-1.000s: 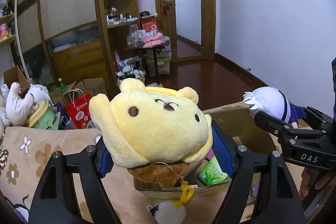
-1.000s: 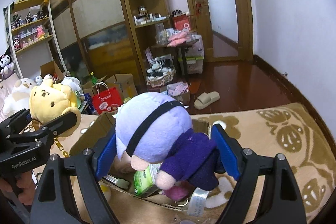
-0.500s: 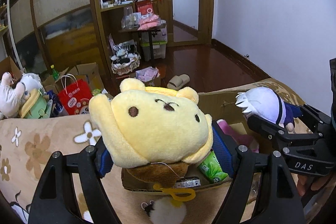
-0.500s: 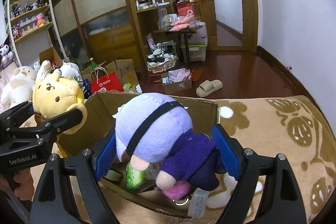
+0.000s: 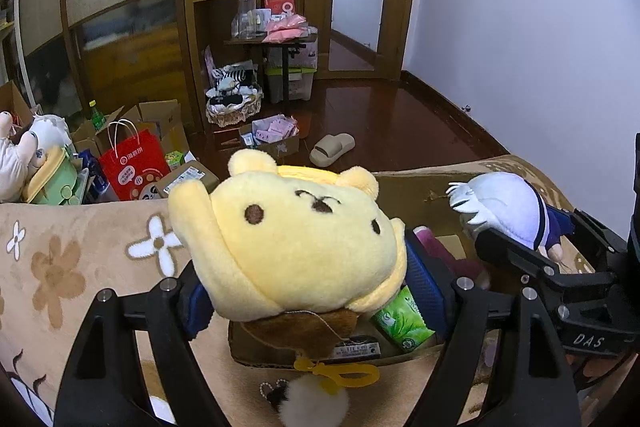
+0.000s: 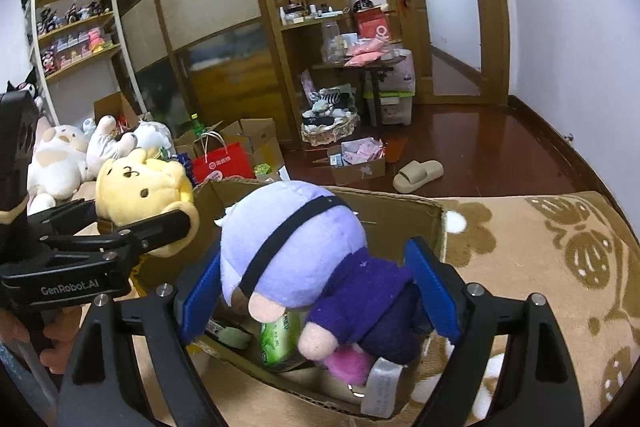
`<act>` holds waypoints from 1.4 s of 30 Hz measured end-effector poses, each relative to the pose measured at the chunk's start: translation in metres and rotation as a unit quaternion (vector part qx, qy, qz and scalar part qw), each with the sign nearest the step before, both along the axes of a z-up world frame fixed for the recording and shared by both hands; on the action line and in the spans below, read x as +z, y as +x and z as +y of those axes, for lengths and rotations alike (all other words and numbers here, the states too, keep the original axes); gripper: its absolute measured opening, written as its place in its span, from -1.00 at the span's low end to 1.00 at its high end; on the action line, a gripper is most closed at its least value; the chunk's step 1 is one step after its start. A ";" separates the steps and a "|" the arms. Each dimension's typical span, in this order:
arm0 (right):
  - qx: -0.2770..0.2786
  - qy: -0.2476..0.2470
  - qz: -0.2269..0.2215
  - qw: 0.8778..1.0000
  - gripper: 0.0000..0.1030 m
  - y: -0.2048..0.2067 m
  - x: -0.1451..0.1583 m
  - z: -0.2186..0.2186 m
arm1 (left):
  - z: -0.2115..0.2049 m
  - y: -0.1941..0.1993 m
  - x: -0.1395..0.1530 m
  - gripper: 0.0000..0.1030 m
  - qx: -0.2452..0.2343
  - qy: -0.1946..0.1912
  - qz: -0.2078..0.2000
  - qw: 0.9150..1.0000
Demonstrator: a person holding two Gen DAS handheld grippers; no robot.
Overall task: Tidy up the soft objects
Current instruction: 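Lower both plushes into the box and open both tools to release them, then withdraw both tools from the box toward the white pompom and zip bag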
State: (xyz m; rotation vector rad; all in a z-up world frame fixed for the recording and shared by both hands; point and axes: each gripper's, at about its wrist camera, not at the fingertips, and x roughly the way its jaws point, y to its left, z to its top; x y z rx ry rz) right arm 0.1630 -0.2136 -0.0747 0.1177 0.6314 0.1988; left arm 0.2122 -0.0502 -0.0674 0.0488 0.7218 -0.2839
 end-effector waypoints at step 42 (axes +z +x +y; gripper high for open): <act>-0.048 -0.009 -0.015 0.999 1.00 -0.034 0.026 -0.019 | 0.010 -0.035 0.024 0.83 0.023 0.026 -0.012 0.999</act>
